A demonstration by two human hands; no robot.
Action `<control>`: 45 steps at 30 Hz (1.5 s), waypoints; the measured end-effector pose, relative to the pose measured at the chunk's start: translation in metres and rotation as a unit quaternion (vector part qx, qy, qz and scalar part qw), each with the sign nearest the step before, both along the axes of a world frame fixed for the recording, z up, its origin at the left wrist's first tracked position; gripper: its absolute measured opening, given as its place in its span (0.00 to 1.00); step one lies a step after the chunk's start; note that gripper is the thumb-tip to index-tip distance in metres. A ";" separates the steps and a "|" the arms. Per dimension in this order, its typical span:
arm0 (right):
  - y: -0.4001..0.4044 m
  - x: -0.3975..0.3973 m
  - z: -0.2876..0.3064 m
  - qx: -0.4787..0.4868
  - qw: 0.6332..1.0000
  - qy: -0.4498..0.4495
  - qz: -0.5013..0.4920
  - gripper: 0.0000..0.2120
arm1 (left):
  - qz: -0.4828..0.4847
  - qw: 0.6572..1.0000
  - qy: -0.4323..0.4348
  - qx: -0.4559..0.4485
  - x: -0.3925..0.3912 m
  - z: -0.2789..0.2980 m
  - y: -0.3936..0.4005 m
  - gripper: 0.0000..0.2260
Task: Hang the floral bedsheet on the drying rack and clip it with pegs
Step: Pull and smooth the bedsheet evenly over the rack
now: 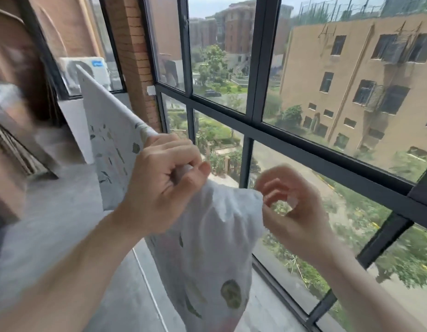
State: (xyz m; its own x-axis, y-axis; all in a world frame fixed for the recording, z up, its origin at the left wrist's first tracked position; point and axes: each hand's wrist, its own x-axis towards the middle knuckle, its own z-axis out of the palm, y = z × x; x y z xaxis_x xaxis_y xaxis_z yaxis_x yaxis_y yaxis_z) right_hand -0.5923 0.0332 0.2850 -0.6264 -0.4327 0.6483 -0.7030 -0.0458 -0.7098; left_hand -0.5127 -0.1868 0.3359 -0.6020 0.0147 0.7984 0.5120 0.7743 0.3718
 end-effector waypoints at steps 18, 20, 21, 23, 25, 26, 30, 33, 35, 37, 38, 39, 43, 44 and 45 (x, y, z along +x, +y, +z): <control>0.006 -0.019 -0.007 0.076 0.973 -0.024 0.217 0.09 | 0.080 0.994 -0.078 0.001 0.023 0.011 0.037 0.14; 0.003 -0.023 -0.007 0.085 0.963 -0.011 0.254 0.09 | 0.108 0.989 -0.100 -0.029 0.032 0.015 0.047 0.13; -0.001 -0.026 -0.008 0.089 0.958 -0.005 0.274 0.08 | 0.126 0.985 -0.111 -0.051 0.036 0.017 0.051 0.13; -0.007 -0.033 -0.013 0.095 0.943 0.007 0.320 0.03 | 0.183 0.969 -0.125 -0.107 0.043 0.021 0.065 0.13; -0.010 -0.043 -0.019 0.106 0.929 0.017 0.355 0.03 | 0.248 0.946 -0.133 -0.160 0.046 0.022 0.084 0.12; -0.010 -0.051 -0.024 0.118 0.920 0.023 0.374 0.03 | 0.286 0.931 -0.138 -0.177 0.047 0.020 0.095 0.11; -0.005 -0.086 -0.040 0.194 0.876 0.036 0.441 0.07 | 0.467 0.848 -0.145 -0.206 0.041 0.003 0.145 0.07; 0.004 -0.114 -0.065 0.248 0.851 0.043 0.462 0.09 | 0.537 0.798 -0.186 -0.201 0.024 -0.023 0.192 0.06; 0.008 -0.129 -0.083 0.278 0.837 0.051 0.468 0.10 | 0.559 0.784 -0.190 -0.192 0.015 -0.044 0.218 0.05; 0.011 -0.139 -0.104 0.309 0.826 0.055 0.469 0.10 | 0.568 0.783 -0.186 -0.174 0.010 -0.068 0.239 0.03; 0.012 -0.144 -0.114 0.320 0.822 0.050 0.468 0.10 | 0.569 0.787 -0.186 -0.152 0.008 -0.082 0.248 0.03; 0.013 -0.149 -0.124 0.329 0.820 0.044 0.466 0.10 | 0.570 0.791 -0.188 -0.117 0.006 -0.097 0.257 0.03; 0.020 -0.160 -0.164 0.379 0.809 0.031 0.448 0.09 | 0.569 0.771 -0.253 0.132 -0.002 -0.171 0.283 0.07; 0.022 -0.161 -0.174 0.391 0.806 0.027 0.444 0.09 | 0.569 0.744 -0.281 0.206 -0.003 -0.191 0.284 0.10; 0.023 -0.162 -0.182 0.401 0.803 0.025 0.441 0.09 | 0.565 0.710 -0.312 0.282 -0.005 -0.211 0.282 0.15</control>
State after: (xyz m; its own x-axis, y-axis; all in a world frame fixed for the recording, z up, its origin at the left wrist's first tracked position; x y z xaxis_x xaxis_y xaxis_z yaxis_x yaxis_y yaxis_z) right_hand -0.7545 0.0559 0.1029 0.1708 -0.9843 -0.0455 -0.6764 -0.0835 -0.7318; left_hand -0.5176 0.0956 0.1253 -0.2137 -0.9751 0.0587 -0.7182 0.1976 0.6672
